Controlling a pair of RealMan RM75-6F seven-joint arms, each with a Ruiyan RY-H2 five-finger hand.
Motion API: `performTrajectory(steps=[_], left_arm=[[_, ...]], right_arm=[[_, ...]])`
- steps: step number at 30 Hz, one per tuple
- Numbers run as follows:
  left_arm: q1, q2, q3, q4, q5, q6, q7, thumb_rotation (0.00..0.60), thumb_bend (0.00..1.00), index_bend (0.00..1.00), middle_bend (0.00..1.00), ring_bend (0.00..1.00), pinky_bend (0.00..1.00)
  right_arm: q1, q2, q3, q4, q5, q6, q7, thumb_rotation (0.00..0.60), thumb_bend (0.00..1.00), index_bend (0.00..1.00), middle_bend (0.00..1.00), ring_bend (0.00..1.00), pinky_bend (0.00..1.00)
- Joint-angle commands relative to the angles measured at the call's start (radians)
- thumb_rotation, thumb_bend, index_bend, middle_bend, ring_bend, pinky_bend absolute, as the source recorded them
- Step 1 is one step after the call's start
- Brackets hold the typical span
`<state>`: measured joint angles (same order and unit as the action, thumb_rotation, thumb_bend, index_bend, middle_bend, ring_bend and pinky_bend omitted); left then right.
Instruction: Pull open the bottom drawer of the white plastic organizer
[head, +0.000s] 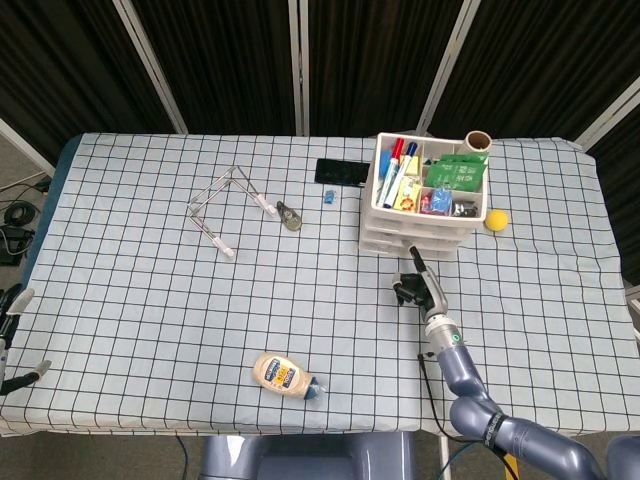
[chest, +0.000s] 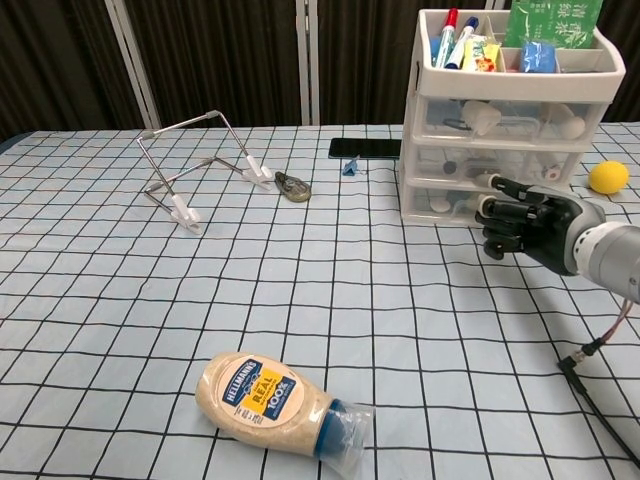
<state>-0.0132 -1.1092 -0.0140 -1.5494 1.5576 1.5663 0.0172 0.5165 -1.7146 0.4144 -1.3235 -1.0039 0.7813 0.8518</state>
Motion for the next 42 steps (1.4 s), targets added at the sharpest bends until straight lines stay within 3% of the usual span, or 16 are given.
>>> performTrajectory(steps=[1,28,42], left_arm=[[-0.001,0.001,0.0,-0.001,0.0,-0.001,-0.001,0.6,0.0,0.0,0.0,0.0,0.0],[-0.001,0.004,0.006,-0.002,0.007,0.001,-0.004,0.6,0.0,0.0,0.0,0.0,0.0],[0.001,0.004,0.01,-0.006,0.013,0.004,-0.001,0.6,0.0,0.0,0.0,0.0,0.0]], right_arm=[[0.003,-0.003,0.007,0.004,-0.001,-0.002,-0.001,0.6,0.6,0.05,0.93,0.93,0.8],[0.037,-0.018,0.052,0.011,0.031,-0.065,-0.031,0.6,0.6,0.13,0.93,0.93,0.8],[0.012,0.007,0.029,-0.053,-0.012,-0.08,-0.024,0.6,0.6,0.18,0.93,0.93,0.8]])
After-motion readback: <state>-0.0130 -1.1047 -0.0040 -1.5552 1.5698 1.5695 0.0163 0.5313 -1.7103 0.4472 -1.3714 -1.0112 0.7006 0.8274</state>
